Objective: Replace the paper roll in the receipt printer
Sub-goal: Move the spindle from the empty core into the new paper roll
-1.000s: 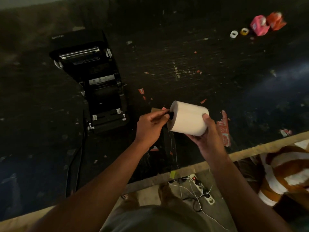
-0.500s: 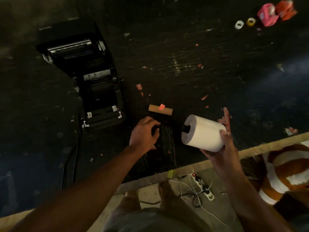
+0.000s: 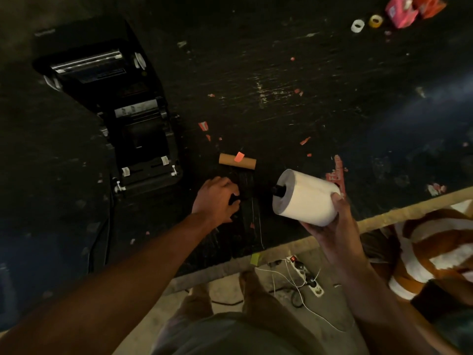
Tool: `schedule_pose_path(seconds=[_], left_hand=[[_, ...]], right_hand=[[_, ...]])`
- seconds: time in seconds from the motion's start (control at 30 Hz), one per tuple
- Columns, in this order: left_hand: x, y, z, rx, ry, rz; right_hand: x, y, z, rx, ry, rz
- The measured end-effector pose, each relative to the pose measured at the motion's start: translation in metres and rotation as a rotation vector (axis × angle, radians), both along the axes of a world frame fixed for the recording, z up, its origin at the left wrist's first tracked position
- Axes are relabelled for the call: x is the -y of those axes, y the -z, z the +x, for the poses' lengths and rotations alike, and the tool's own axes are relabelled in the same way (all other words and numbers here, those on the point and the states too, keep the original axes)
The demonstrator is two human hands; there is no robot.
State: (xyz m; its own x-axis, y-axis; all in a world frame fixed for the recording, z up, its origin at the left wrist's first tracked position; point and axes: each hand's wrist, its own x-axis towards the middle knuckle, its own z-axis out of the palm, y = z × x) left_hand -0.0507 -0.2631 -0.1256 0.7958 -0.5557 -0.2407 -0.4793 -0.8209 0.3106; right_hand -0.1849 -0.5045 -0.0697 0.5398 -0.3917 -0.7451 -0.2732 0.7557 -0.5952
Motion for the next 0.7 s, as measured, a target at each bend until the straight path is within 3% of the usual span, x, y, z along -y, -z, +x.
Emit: schedule_pose_path(seconds=[0.27, 0.4, 0.47, 0.6, 0.7], left_hand=[[-0.022, -0.065, -0.002, 0.300, -0.088, -0.414], [-0.034, -0.101, -0.002, 0.427, -0.052, -0.497], [-0.038, -0.113, -0.005, 0.366, -0.106, -0.518], [-0.043, -0.126, -0.015, -0.025, -0.386, -0.659], [-0.044, -0.125, -0.023, -0.201, -0.507, -0.762]], right_hand=[[-0.010, -0.008, 0.006, -0.009, 0.000, 0.017], [-0.025, -0.019, 0.018, 0.014, -0.008, 0.048], [-0.032, -0.025, 0.022, 0.038, -0.031, 0.081], [-0.052, -0.035, 0.032, 0.075, -0.074, 0.110], [-0.068, -0.042, 0.039, 0.102, -0.115, 0.104]])
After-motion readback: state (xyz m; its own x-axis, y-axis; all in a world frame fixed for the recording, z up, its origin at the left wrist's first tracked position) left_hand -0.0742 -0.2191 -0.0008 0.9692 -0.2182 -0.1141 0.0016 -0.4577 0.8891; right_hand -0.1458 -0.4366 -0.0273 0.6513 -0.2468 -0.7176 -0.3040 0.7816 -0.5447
